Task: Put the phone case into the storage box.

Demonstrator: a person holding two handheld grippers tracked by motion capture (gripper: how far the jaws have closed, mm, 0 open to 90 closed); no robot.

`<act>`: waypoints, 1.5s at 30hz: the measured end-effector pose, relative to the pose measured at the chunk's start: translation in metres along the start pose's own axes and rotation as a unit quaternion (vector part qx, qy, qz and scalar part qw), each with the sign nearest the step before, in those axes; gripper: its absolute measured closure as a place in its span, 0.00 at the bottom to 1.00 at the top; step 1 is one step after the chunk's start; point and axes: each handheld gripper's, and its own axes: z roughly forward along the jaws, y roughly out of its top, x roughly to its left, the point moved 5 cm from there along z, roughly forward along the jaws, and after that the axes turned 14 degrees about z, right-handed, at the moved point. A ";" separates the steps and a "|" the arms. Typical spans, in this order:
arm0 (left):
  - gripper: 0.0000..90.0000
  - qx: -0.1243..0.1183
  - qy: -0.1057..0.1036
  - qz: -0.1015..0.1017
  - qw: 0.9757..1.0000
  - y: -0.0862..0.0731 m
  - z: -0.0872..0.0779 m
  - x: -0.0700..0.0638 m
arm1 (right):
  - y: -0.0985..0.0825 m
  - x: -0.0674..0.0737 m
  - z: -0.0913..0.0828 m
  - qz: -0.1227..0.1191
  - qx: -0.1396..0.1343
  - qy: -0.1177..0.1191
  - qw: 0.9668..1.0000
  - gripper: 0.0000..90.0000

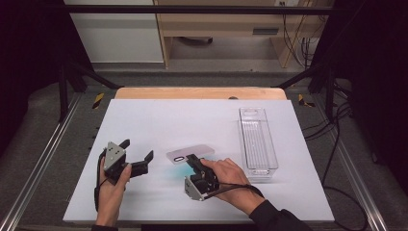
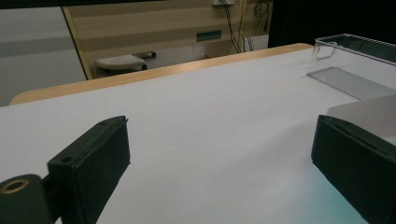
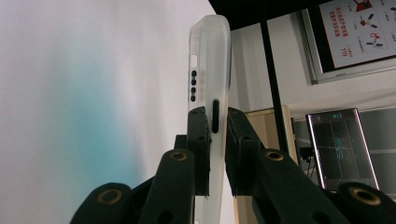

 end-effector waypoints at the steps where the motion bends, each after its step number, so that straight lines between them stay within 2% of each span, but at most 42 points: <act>1: 0.04 0.009 0.006 0.003 1.000 -0.006 0.001 0.003 | 0.000 -0.001 0.001 0.003 0.001 -0.001 1.000 0.91; 2: 0.04 0.009 0.015 0.005 1.000 -0.008 -0.001 0.005 | 0.001 -0.002 0.001 0.004 0.001 -0.001 1.000 0.91; 3: 0.04 0.009 0.015 0.005 1.000 -0.008 -0.001 0.005 | 0.000 -0.003 0.001 0.007 0.002 -0.002 1.000 0.91; 4: 0.04 -0.001 0.025 -0.002 1.000 -0.009 -0.004 0.008 | 0.000 -0.003 0.001 0.007 0.002 -0.002 1.000 0.91; 6: 0.04 -0.017 0.030 -0.008 0.999 -0.009 -0.007 0.009 | 0.000 -0.005 0.002 0.006 0.004 -0.001 1.000 0.91; 9: 0.03 -0.023 0.042 0.004 0.999 -0.011 -0.012 0.011 | 0.002 -0.012 0.004 0.006 0.004 -0.003 1.000 0.91; 12: 0.03 -0.026 0.044 0.008 0.999 -0.012 -0.014 0.012 | 0.003 -0.016 0.004 0.010 0.001 -0.005 1.000 0.91; 16: 0.03 -0.034 0.046 0.001 0.998 -0.013 -0.017 0.015 | 0.004 -0.024 0.005 0.019 0.002 -0.006 1.000 0.91; 17: 0.03 -0.036 0.045 0.001 0.998 -0.013 -0.018 0.015 | 0.004 -0.027 0.006 0.031 0.004 -0.002 0.999 0.91; 20: 0.03 -0.040 0.042 0.000 0.998 -0.014 -0.020 0.015 | 0.003 -0.031 0.007 0.036 0.005 -0.001 0.999 0.91; 21: 0.03 -0.043 0.041 -0.003 0.998 -0.014 -0.021 0.015 | 0.003 -0.036 0.008 0.047 0.006 0.002 0.999 0.91; 23: 0.03 -0.046 0.038 -0.007 0.998 -0.014 -0.021 0.015 | 0.003 -0.038 0.008 0.051 0.005 0.003 0.999 0.91; 24: 0.03 -0.049 0.035 -0.007 0.998 -0.014 -0.023 0.016 | 0.003 -0.043 0.008 0.068 0.003 0.005 0.998 0.91; 27: 0.03 -0.054 0.036 -0.011 0.998 -0.013 -0.023 0.017 | 0.002 -0.051 0.009 0.098 0.000 0.009 0.995 0.91; 28: 0.03 -0.055 0.036 -0.011 0.998 -0.013 -0.023 0.017 | 0.002 -0.051 0.009 0.098 0.000 0.009 0.995 0.91; 31: 0.03 -0.052 0.032 -0.014 0.998 -0.014 -0.023 0.017 | -0.002 -0.060 0.010 0.137 -0.003 0.015 0.990 0.91; 32: 0.03 -0.052 0.031 -0.015 0.998 -0.014 -0.023 0.017 | -0.005 -0.064 0.010 0.156 -0.001 0.017 0.988 0.91; 34: 0.03 -0.053 0.029 -0.017 0.998 -0.014 -0.023 0.016 | -0.008 -0.070 0.011 0.174 -0.004 0.018 0.985 0.91; 35: 0.03 -0.052 0.029 -0.017 0.998 -0.014 -0.023 0.016 | -0.012 -0.077 0.010 0.198 -0.006 0.018 0.980 0.91; 38: 0.03 -0.049 0.027 -0.014 0.998 -0.014 -0.022 0.016 | -0.015 -0.088 0.007 0.223 -0.011 0.014 0.975 0.91; 39: 0.03 -0.050 0.027 -0.014 0.998 -0.014 -0.022 0.015 | -0.015 -0.088 0.007 0.223 -0.011 0.014 0.975 0.91; 42: 0.03 -0.048 0.025 -0.012 0.998 -0.014 -0.021 0.014 | -0.018 -0.104 0.002 0.249 -0.018 0.009 0.968 0.91; 43: 0.03 -0.048 0.025 -0.012 0.998 -0.014 -0.021 0.014 | -0.018 -0.104 0.002 0.249 -0.018 0.009 0.968 0.91; 45: 0.03 -0.050 0.023 -0.013 0.998 -0.013 -0.022 0.013 | -0.019 -0.110 0.000 0.261 -0.021 0.006 0.965 0.91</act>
